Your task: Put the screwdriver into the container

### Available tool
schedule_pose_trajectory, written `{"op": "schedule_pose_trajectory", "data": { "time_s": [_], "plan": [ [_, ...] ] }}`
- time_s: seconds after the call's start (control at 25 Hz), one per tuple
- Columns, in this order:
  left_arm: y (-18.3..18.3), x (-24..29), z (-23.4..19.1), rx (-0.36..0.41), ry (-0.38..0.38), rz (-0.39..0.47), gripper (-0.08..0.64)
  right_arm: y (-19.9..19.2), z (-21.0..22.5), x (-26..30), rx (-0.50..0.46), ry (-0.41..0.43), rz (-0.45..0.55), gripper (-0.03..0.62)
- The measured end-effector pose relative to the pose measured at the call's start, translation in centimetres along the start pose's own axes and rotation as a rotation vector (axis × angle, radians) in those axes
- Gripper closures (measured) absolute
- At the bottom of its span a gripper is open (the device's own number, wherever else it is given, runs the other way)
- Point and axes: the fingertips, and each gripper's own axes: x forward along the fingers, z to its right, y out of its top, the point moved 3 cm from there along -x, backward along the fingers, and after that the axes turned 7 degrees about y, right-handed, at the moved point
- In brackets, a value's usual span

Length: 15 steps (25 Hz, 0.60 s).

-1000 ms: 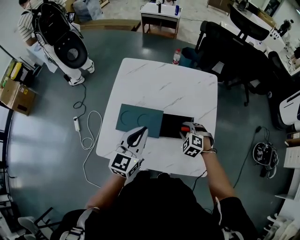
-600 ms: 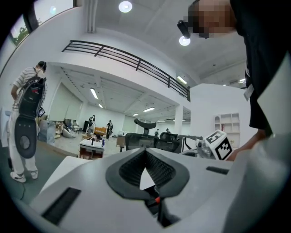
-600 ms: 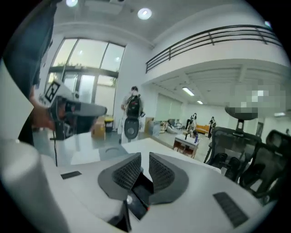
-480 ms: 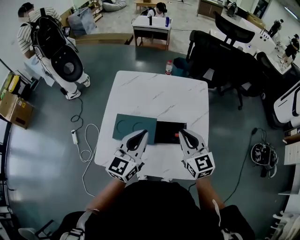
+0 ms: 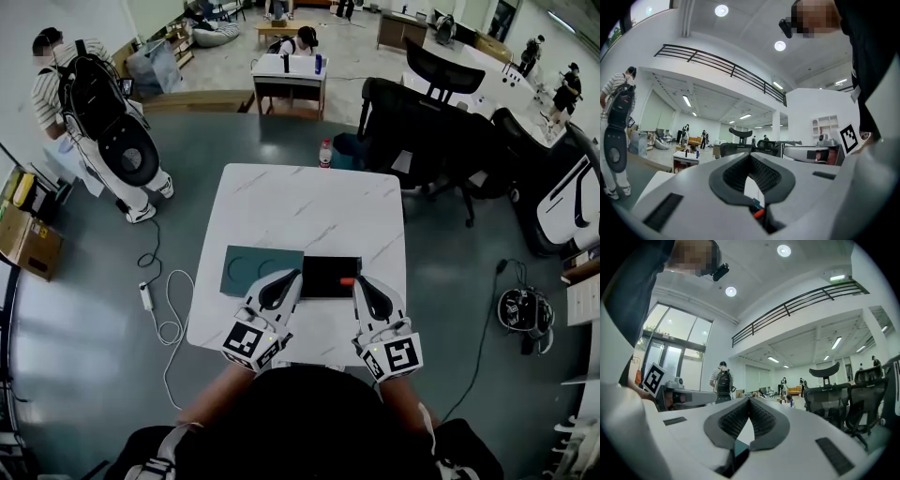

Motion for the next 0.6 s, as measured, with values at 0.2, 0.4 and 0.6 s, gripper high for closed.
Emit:
{"op": "schedule_pose_trajectory", "data": {
  "time_s": [0.2, 0.4, 0.6],
  "plan": [
    [-0.1, -0.1, 0.1, 0.008, 0.015, 0.0, 0.554, 0.7, 0.6, -0.5, -0.017, -0.025, 0.013, 0.569],
    [-0.5, -0.3, 0.4, -0.002, 0.017, -0.004, 0.555, 0.8, 1.0, -1.0, -0.021, -0.035, 0.001, 0.569],
    [-0.7, -0.5, 0.5, -0.007, 0.022, -0.013, 0.554, 1.0, 0.6, -1.2, -0.044, -0.031, -0.005, 0.571]
  ]
}}
